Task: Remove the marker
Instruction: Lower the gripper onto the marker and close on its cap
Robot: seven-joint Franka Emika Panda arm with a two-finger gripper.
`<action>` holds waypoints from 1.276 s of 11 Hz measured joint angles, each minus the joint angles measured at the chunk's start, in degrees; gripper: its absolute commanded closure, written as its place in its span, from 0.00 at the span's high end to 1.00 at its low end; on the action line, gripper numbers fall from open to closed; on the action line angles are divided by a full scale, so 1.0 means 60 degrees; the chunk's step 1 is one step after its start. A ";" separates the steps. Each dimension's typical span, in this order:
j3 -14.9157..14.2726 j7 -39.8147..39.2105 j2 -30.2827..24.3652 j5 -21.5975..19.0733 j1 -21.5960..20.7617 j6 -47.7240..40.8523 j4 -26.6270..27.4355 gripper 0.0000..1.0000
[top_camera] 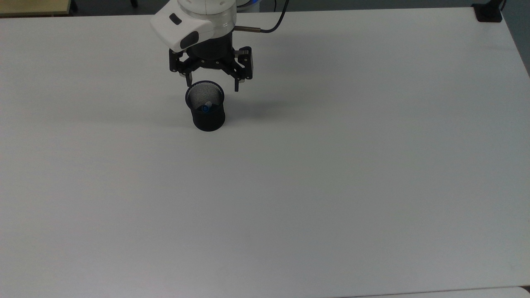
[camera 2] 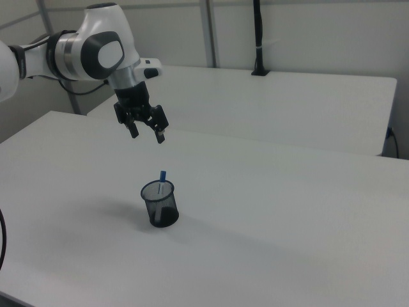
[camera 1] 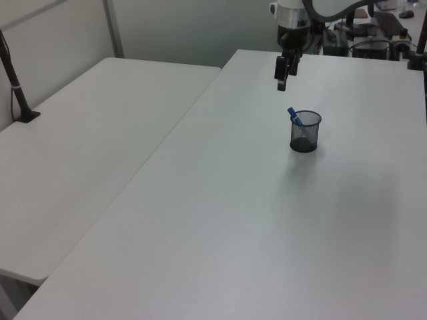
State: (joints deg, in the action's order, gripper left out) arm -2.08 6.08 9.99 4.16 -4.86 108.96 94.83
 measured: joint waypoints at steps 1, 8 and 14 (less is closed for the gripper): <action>0.0019 0.0000 0.0029 0.0000 -0.0017 0.0129 0.0020 1.00; 0.0027 0.0000 0.0450 0.0057 -0.0026 0.1218 0.0074 0.95; 0.0027 -0.0004 0.0913 0.1156 -0.0043 0.1920 0.1237 0.51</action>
State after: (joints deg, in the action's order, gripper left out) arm -1.92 6.05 15.47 11.10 -5.12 120.48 102.25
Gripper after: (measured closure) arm 0.300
